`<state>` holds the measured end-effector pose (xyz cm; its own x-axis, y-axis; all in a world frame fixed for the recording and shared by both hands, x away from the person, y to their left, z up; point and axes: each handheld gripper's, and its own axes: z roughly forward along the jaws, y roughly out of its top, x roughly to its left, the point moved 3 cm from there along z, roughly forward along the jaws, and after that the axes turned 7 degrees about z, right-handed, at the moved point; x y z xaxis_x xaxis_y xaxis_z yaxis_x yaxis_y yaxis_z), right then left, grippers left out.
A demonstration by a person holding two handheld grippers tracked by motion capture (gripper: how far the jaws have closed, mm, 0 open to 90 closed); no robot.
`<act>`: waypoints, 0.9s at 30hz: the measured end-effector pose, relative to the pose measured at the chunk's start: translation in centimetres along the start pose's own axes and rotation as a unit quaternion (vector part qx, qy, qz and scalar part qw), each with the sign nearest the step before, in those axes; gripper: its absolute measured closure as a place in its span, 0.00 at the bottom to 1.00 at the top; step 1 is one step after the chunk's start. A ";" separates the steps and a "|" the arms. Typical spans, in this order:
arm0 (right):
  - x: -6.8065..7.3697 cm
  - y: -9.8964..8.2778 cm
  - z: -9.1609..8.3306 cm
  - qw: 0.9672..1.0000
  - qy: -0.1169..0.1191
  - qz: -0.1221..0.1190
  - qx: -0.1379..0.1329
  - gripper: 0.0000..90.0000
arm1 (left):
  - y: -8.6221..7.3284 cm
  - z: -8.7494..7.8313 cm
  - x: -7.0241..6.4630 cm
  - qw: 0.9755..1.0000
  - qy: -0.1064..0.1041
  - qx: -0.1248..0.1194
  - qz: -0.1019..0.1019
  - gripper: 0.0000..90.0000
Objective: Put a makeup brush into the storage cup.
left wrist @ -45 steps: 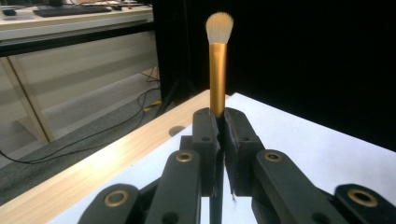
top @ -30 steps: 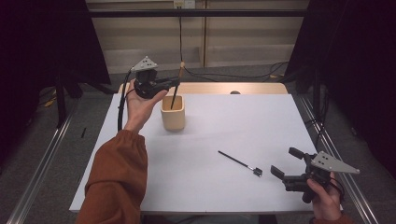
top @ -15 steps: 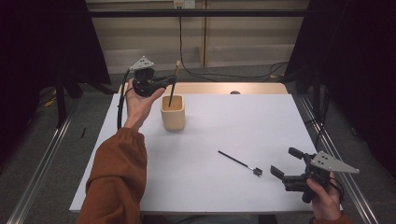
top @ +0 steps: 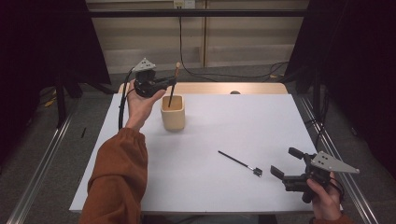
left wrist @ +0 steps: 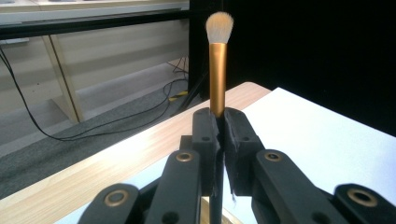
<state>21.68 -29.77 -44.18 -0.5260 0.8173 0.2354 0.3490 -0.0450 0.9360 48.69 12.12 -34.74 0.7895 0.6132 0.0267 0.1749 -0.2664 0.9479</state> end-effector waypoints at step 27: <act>0.0 0.0 0.0 1.000 0.002 -0.002 0.001 0.00 | -3.7 0.6 -0.3 1.000 -0.004 0.022 -0.009 0.93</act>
<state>21.62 -29.78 -44.19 -0.5311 0.8149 0.2320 0.3487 -0.0393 0.9364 48.18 12.51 -38.46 0.7912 0.6115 0.0069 0.2145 -0.2880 0.9333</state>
